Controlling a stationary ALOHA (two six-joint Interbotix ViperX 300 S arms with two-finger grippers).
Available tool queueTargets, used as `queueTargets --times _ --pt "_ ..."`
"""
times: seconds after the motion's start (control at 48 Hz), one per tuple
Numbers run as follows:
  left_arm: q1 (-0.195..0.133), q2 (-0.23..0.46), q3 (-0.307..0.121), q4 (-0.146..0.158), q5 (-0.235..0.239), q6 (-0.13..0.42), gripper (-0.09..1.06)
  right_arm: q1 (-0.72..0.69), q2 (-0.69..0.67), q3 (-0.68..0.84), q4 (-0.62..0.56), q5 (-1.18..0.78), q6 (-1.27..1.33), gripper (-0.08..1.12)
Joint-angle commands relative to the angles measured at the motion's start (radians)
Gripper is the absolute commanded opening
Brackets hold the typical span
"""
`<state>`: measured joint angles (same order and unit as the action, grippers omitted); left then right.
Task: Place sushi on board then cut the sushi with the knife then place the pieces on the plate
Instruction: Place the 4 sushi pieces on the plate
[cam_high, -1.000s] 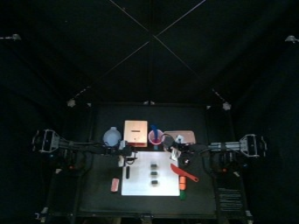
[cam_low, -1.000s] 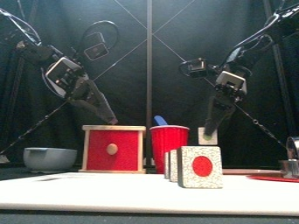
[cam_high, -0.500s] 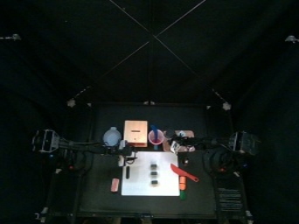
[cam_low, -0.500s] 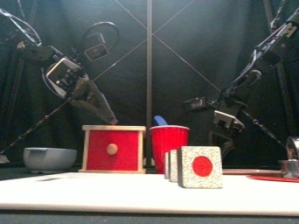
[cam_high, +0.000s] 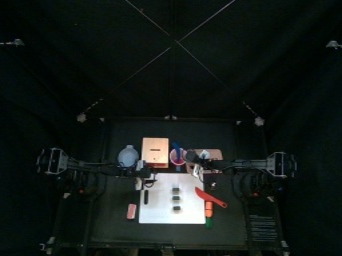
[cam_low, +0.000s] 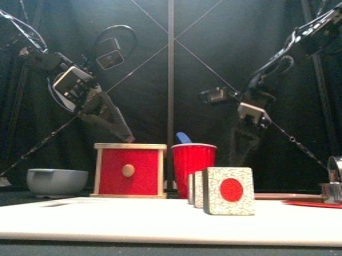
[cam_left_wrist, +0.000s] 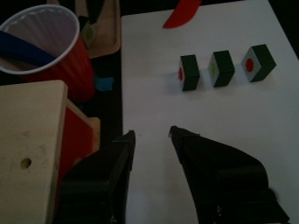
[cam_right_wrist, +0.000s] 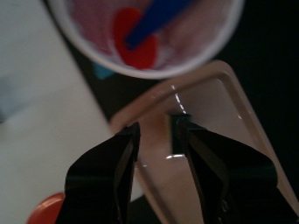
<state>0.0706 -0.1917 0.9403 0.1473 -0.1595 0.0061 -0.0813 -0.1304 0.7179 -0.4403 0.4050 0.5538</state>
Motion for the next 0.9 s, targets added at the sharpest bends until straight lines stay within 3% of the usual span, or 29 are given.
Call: queueTargets --times 0.021,0.333,0.896 --pt "0.003 -0.008 -0.015 -0.002 -0.008 0.000 0.77 0.083 0.006 -0.052 -0.011 -0.002 0.003 0.77" --pt "0.003 -0.006 -0.015 -0.003 -0.008 0.000 0.77 0.202 0.084 -0.126 -0.008 -0.006 0.012 0.77" --pt "0.003 -0.003 -0.006 -0.003 -0.008 0.000 0.77 0.201 0.186 -0.152 -0.006 -0.101 0.012 0.77"
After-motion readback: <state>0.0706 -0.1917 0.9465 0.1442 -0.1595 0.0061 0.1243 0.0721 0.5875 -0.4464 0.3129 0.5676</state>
